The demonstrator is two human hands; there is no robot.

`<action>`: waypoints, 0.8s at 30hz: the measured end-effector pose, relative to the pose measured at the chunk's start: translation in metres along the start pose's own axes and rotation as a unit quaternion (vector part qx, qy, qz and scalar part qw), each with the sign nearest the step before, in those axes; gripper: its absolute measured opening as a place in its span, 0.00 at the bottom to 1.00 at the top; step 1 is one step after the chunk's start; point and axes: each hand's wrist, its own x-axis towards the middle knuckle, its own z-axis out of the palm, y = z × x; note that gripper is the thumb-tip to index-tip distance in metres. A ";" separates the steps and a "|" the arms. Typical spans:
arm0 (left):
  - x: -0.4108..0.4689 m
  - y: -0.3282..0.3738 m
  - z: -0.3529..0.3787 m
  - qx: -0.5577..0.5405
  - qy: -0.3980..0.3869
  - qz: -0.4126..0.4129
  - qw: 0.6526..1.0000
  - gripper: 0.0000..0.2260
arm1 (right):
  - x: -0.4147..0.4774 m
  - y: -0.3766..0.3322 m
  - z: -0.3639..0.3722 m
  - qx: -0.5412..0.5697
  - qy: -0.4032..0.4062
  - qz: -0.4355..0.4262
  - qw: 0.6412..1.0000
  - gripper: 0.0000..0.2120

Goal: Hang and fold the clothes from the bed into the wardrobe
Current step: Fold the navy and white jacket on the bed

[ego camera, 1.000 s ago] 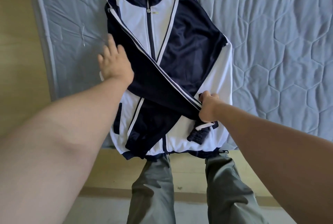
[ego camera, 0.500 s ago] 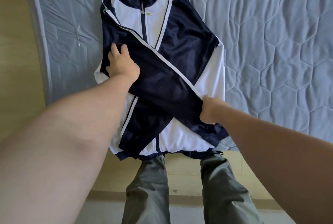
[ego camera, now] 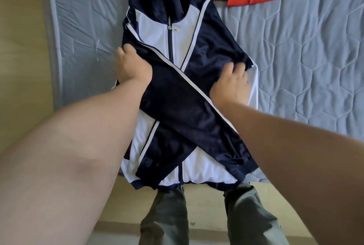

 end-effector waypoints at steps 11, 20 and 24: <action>0.089 0.013 0.012 -0.130 -0.045 -0.093 0.986 0.14 | 0.159 -0.074 -0.015 0.233 -0.005 0.063 0.970 0.21; 0.107 0.002 -0.004 -0.325 -0.011 -0.207 0.923 0.08 | 0.161 -0.094 -0.023 0.451 -0.031 0.122 0.883 0.19; 0.115 0.001 -0.007 -0.335 -0.024 -0.169 0.927 0.10 | 0.171 -0.103 -0.021 0.471 -0.038 0.140 0.870 0.20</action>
